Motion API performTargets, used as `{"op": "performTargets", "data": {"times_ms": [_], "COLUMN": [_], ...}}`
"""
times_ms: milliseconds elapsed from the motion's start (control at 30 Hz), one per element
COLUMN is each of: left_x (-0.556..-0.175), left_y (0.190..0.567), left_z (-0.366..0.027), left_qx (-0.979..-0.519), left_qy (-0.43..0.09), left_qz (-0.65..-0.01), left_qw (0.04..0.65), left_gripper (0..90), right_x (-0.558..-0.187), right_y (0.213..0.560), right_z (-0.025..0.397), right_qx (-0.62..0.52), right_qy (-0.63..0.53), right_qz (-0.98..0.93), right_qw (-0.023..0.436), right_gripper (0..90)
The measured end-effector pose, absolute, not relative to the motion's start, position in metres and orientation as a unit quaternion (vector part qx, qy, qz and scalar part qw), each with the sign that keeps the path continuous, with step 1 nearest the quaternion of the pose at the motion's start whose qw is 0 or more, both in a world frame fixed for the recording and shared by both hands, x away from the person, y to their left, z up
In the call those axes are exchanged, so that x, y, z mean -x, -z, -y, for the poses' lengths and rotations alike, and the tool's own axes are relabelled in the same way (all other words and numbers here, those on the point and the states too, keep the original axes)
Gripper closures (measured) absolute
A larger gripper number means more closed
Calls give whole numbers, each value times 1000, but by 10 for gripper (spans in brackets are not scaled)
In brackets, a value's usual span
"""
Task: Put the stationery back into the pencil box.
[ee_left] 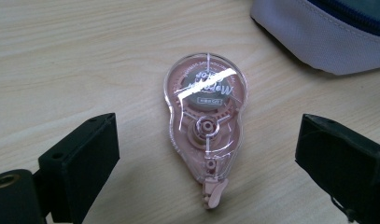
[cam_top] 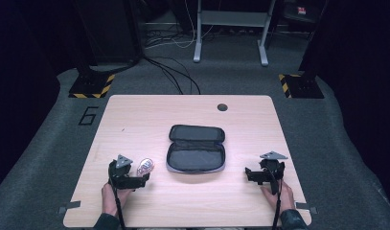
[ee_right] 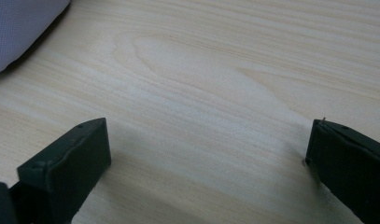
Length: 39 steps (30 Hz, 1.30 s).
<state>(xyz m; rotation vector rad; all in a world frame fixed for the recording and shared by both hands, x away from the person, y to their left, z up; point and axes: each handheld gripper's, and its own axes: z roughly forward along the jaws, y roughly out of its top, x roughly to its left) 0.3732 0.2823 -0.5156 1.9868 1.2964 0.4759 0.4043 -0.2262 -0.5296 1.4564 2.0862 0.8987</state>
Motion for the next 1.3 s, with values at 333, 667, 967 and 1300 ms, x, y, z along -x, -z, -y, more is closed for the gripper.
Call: {"op": "performTargets", "data": {"times_ms": [333, 667, 967, 1300], "left_x": [-378, -381, -378, -372], "left_y": [517, 520, 522, 518], "left_z": [-273, -269, -271, -272], "left_qx": [-767, -773, -765, -757], "left_qy": [-195, -203, -210, -209], "left_qz": [-501, -498, -502, -494], "left_qw": [351, 335, 344, 372], "left_gripper": [239, 448, 500, 501], "right_x": [-404, -404, -404, -404], "right_y": [530, 529, 530, 530], "right_z": [226, 227, 226, 227], "right_qx": [-525, -525, -525, -525], "right_qy": [-324, -324, -324, -324], "right_qz": [-756, -756, -756, -756], "right_qw": [219, 219, 219, 219], "right_gripper": [0, 0, 0, 0]}}
